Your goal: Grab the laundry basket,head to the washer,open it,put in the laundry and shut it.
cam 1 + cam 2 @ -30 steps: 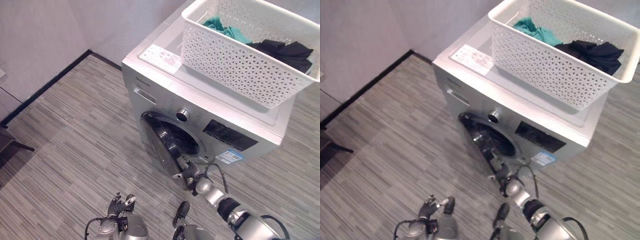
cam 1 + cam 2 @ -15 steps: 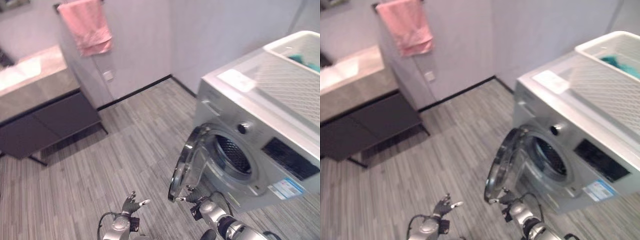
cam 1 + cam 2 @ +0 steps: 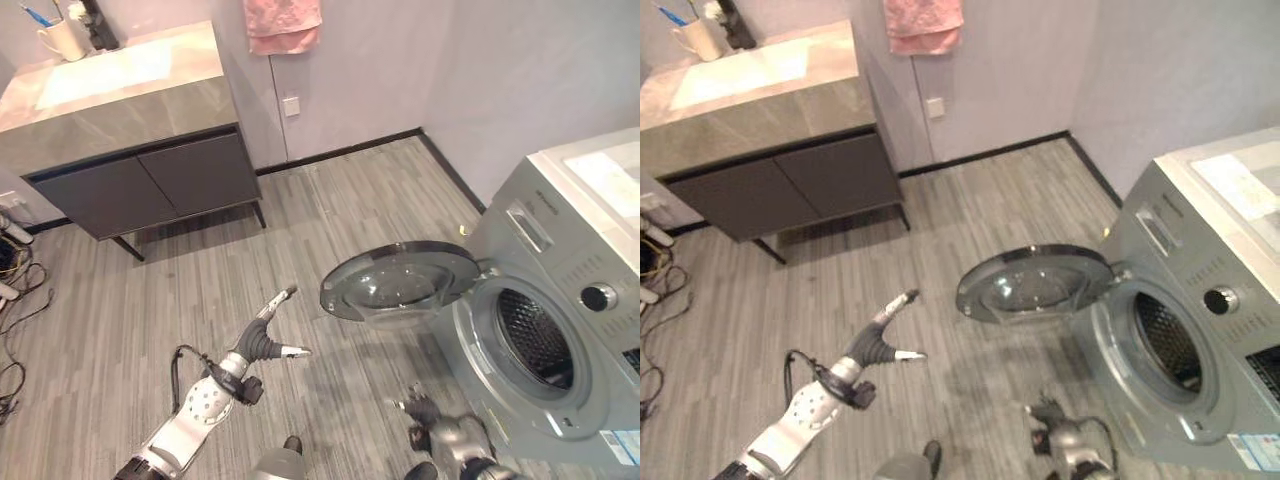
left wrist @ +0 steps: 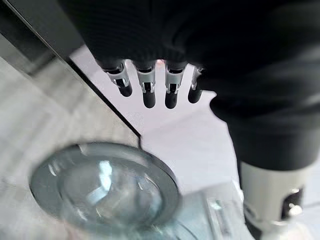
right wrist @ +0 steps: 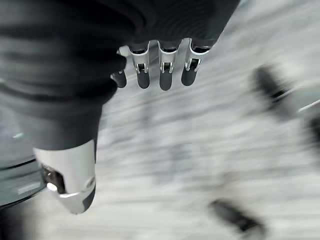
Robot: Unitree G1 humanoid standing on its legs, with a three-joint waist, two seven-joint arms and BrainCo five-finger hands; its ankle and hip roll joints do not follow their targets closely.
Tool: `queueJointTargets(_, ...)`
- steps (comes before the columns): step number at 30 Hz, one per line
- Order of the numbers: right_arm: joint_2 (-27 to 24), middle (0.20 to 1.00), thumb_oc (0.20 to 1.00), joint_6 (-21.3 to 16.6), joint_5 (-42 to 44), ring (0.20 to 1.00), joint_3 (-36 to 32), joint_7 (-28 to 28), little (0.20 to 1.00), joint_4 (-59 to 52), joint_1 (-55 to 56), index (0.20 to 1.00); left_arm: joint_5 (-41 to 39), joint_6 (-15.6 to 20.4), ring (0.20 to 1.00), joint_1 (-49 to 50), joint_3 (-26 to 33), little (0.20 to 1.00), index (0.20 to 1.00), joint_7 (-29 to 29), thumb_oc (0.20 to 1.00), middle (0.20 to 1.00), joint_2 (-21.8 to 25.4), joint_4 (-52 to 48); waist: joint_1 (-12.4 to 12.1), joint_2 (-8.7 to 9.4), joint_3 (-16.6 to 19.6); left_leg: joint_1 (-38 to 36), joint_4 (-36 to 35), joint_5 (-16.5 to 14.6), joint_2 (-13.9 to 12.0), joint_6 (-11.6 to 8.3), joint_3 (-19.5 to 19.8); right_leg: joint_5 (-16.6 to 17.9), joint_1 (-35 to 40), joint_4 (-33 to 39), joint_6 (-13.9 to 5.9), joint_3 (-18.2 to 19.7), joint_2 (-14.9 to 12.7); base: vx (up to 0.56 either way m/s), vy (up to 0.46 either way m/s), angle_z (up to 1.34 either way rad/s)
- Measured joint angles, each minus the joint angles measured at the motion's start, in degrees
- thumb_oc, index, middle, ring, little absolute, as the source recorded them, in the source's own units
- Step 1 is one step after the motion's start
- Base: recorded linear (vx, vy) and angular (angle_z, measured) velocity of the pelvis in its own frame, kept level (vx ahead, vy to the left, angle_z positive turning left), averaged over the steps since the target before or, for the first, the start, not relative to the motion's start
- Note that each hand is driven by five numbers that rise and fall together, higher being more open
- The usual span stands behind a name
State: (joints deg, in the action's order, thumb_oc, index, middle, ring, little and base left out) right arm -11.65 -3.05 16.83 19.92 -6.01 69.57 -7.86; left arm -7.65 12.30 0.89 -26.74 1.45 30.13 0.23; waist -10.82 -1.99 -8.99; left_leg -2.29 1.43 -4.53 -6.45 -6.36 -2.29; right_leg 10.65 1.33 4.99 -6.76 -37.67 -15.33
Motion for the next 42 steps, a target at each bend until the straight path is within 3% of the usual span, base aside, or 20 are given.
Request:
queueJointTargets(3, -0.67, 1.000, 1.000, 0.87, -4.08, 1.000, -0.23, 0.38, 1.000, 2.33, 2.66, 1.000, -7.22, -0.36, 1.000, -0.46, -1.33, 1.000, 1.000, -5.13, 1.000, 1.000, -3.34, 2.57, 4.40, -0.32, 0.78, -1.94, 0.55, -0.66, -3.30, -1.54, -1.97, -1.27, 0.05, 0.22, 1.26, 2.43, 3.44, 0.07, -0.176, -0.48)
queueJointTargets(4, -0.62, 1.000, 1.000, 1.13, -4.63, 1.000, -0.80, 0.95, 1.000, 2.66, 2.41, 1.000, -9.33, -0.48, 1.000, -0.78, -1.02, 1.000, 1.000, -6.18, 1.000, 1.000, -4.05, 4.33, 5.37, -0.78, 1.31, -1.91, 2.82, -1.76, -5.32, -3.22, -3.61, -2.75, -0.69, -0.43, 2.26, 4.84, 5.76, 0.01, -0.147, -0.76)
queueJointTargets(6, 0.27, 1.000, 1.000, 1.64, -6.19, 1.000, -0.24, 1.33, 1.000, 3.22, 1.67, 1.000, -11.73, -1.67, 1.000, -1.67, -0.86, 1.000, 1.000, -7.23, 1.000, 1.000, -2.88, 8.82, 5.51, 0.47, 1.84, 1.88, 15.19, -2.96, -7.61, -4.72, -4.53, -4.47, -1.85, -1.18, 3.70, 9.31, 7.93, -0.04, -0.056, -1.24)
queueJointTargets(7, 0.17, 1.000, 1.000, 1.61, -7.12, 1.000, 0.03, 1.63, 1.000, 3.29, 1.80, 1.000, -12.85, -2.87, 1.000, -1.36, -0.76, 1.000, 1.000, -8.06, 1.000, 1.000, -2.63, 12.25, 5.23, 0.92, 3.00, 5.80, 23.76, -0.12, -8.23, -4.03, -2.40, -4.89, -1.06, 0.56, 3.95, 11.33, 8.97, 0.06, 0.103, -1.28)
queueJointTargets(8, -0.35, 1.000, 1.000, 1.64, -8.00, 1.000, 0.20, 1.97, 1.000, 3.17, 1.95, 1.000, -13.61, -3.03, 1.000, -1.55, -0.80, 1.000, 1.000, -8.95, 1.000, 1.000, -3.03, 14.92, 5.53, 1.81, 3.85, 8.08, 28.06, 1.08, -7.73, -4.38, -0.16, -3.76, -1.09, 0.55, 5.79, 11.80, 8.28, 0.01, 0.151, -1.01)
queueJointTargets(10, -3.23, 1.000, 1.000, 2.05, -9.52, 1.000, 0.25, 2.55, 1.000, 3.44, 3.36, 1.000, -14.45, -3.74, 1.000, -1.91, -0.90, 1.000, 1.000, -9.78, 1.000, 1.000, -4.98, 18.25, 6.58, 0.96, 4.69, 9.79, 24.69, 0.02, -7.87, -5.01, 2.04, -3.98, -1.12, 0.57, 6.18, 11.82, 8.82, 0.09, 0.230, -0.27)
queueJointTargets(11, -5.18, 1.000, 1.000, 2.91, -11.09, 1.000, -0.13, 2.82, 1.000, 3.98, 3.82, 1.000, -14.14, -3.75, 1.000, -2.41, -0.86, 1.000, 1.000, -10.40, 1.000, 1.000, -5.14, 20.90, 7.23, 0.68, 4.86, 10.12, 15.67, 0.33, -7.48, -5.50, 3.16, -4.24, -1.33, 0.60, 6.29, 11.70, 8.86, 0.12, 0.240, -0.03)
queueJointTargets(13, -6.18, 1.000, 1.000, 3.32, -12.46, 1.000, -0.18, 3.39, 1.000, 5.20, 3.07, 1.000, -11.83, -3.81, 1.000, -4.58, -0.55, 1.000, 1.000, -10.38, 1.000, 1.000, -4.87, 27.40, 7.35, 0.87, 4.64, 9.53, 0.07, 3.55, -8.96, -6.71, 3.32, -4.91, -1.53, 0.60, 5.45, 13.19, 9.67, 0.15, 0.221, -0.23)
queueJointTargets(15, -6.65, 1.000, 1.000, 3.12, -13.25, 1.000, -0.28, 3.62, 1.000, 5.34, 2.01, 1.000, -9.34, -4.42, 1.000, -5.57, -0.91, 1.000, 1.000, -9.82, 1.000, 1.000, -4.17, 30.87, 7.02, 1.14, 4.13, 9.98, -3.13, 5.29, -10.32, -7.58, 3.42, -5.10, -1.61, 0.60, 5.56, 14.79, 10.41, 0.23, 0.284, -0.49)
queueJointTargets(17, -6.79, 1.000, 1.000, 3.14, -15.11, 1.000, -0.71, 4.33, 1.000, 5.80, 1.15, 1.000, -0.79, -5.10, 1.000, -6.68, -1.99, 1.000, 1.000, -9.67, 1.000, 1.000, -2.64, 35.10, 7.03, 1.02, 3.96, 8.42, -2.77, 5.30, -9.66, -7.06, 2.95, -5.12, -1.59, 0.59, 5.26, 17.76, 10.76, 0.18, 0.300, -0.88)
queueJointTargets(19, -6.74, 1.000, 1.000, 2.82, -15.65, 1.000, -0.70, 4.59, 1.000, 4.84, 1.21, 1.000, 4.42, -5.34, 1.000, -8.71, -4.88, 1.000, 1.000, -9.57, 1.000, 1.000, -1.60, 36.62, 7.72, -0.06, 4.32, 8.33, 1.74, 4.56, -7.75, -5.79, 1.84, -5.09, -1.47, 0.58, 5.28, 17.83, 10.09, 0.15, 0.276, -0.78)
queueJointTargets(20, -7.37, 1.000, 1.000, 3.25, -15.98, 1.000, -0.66, 4.96, 1.000, 4.69, 1.49, 1.000, 8.61, -5.25, 1.000, -10.37, -5.38, 1.000, 1.000, -9.45, 1.000, 1.000, -2.17, 38.89, 7.85, -1.74, 4.95, 7.75, 0.74, 5.23, -6.34, -2.53, 0.51, -5.05, -2.08, 0.56, 4.52, 17.79, 9.05, 0.12, 0.278, -0.65)
queueJointTargets(23, -3.78, 1.000, 1.000, 3.67, -17.09, 1.000, -0.67, 5.60, 1.000, 4.48, 1.58, 1.000, 13.72, -5.30, 1.000, -11.07, -4.53, 1.000, 1.000, -9.04, 1.000, 1.000, -1.24, 41.59, 8.32, 1.57, 4.71, 4.00, -2.50, 6.50, -1.80, -0.46, -3.60, -4.49, -3.16, 0.34, 4.60, 18.17, 4.68, 0.07, 0.224, -0.66)
queueJointTargets(26, -1.02, 1.000, 1.000, 3.89, -18.18, 1.000, 0.55, 6.52, 1.000, 2.16, 1.89, 1.000, 20.74, -5.53, 1.000, -12.68, -7.40, 1.000, 1.000, -8.17, 1.000, 1.000, -1.20, 47.87, 8.35, 2.93, 5.60, 1.18, -6.88, 7.32, 1.75, 2.17, -8.04, -4.63, -4.29, 0.10, 3.16, 18.49, -0.04, 0.04, 0.191, -0.54)
queueJointTargets(28, 0.49, 1.000, 1.000, 3.82, -18.20, 1.000, 0.57, 6.56, 1.000, 0.44, 2.08, 1.000, 22.60, -5.40, 1.000, -14.27, -8.01, 1.000, 1.000, -6.67, 1.000, 1.000, -1.38, 51.29, 8.88, 4.00, 5.29, 1.30, -6.74, 7.33, 3.37, 3.40, -8.67, -2.96, -4.37, 0.05, 1.76, 18.14, -1.96, -0.05, 0.120, -0.05)
queueJointTargets(30, 1.29, 1.000, 1.000, 3.81, -18.19, 1.000, 0.57, 6.68, 1.000, 0.42, 2.20, 1.000, 23.79, -5.38, 1.000, -14.42, -7.99, 1.000, 1.000, -6.20, 1.000, 1.000, -0.92, 51.66, 8.61, 4.92, 5.62, 1.27, -6.67, 7.24, 3.87, 3.33, -9.15, -0.17, -4.34, 0.04, 1.96, 18.33, -2.38, -0.11, 0.075, 0.00)
queueJointTargets(31, 1.42, 1.000, 1.000, 3.71, -18.09, 1.000, 0.59, 6.55, 1.000, -0.34, 2.07, 1.000, 24.70, -4.93, 1.000, -16.64, -8.95, 1.000, 1.000, -4.86, 1.000, 1.000, -1.05, 55.10, 8.05, 5.44, 5.50, 2.24, -6.62, 7.13, 4.28, 3.14, -9.34, 1.03, -5.33, -0.09, -1.26, 18.22, -2.98, -0.14, 0.033, 0.02)
queueJointTargets(35, -0.06, 1.000, 1.000, 2.78, -17.55, 1.000, 2.10, 5.84, 1.000, -1.78, -2.88, 1.000, 29.80, -6.01, 1.000, -29.31, -11.98, 1.000, 1.000, -0.80, 1.000, 1.000, -1.12, 63.98, 9.06, 6.90, 1.66, 7.68, -5.17, 7.51, 3.93, 2.69, -8.07, 1.34, -9.22, -0.12, -1.18, 17.01, -2.56, -0.12, 0.016, 0.15)
queueJointTargets(38, -0.37, 1.000, 1.000, 1.92, -16.56, 1.000, 2.81, 3.41, 1.000, -3.27, -4.85, 1.000, 31.44, -7.46, 1.000, -38.67, -9.28, 1.000, 1.000, 6.85, 1.000, 1.000, 0.06, 65.83, 10.40, 10.03, -2.04, 9.22, -4.67, 7.61, 3.81, 2.50, -7.76, 1.44, -10.20, -0.11, -1.04, 16.60, -2.67, -0.08, -0.010, 0.08)
queueJointTargets(42, -0.40, 1.000, 1.000, 1.46, -16.41, 1.000, 3.09, 2.08, 1.000, -3.74, -4.62, 1.000, 32.59, -7.62, 1.000, -41.18, -5.78, 1.000, 1.000, 11.47, 1.000, 1.000, 2.08, 66.35, 10.76, 11.01, -4.62, 9.46, -4.74, 7.61, 3.60, 2.48, -7.92, 1.44, -10.68, -0.11, -1.02, 16.60, -2.52, -0.01, -0.002, -0.01)
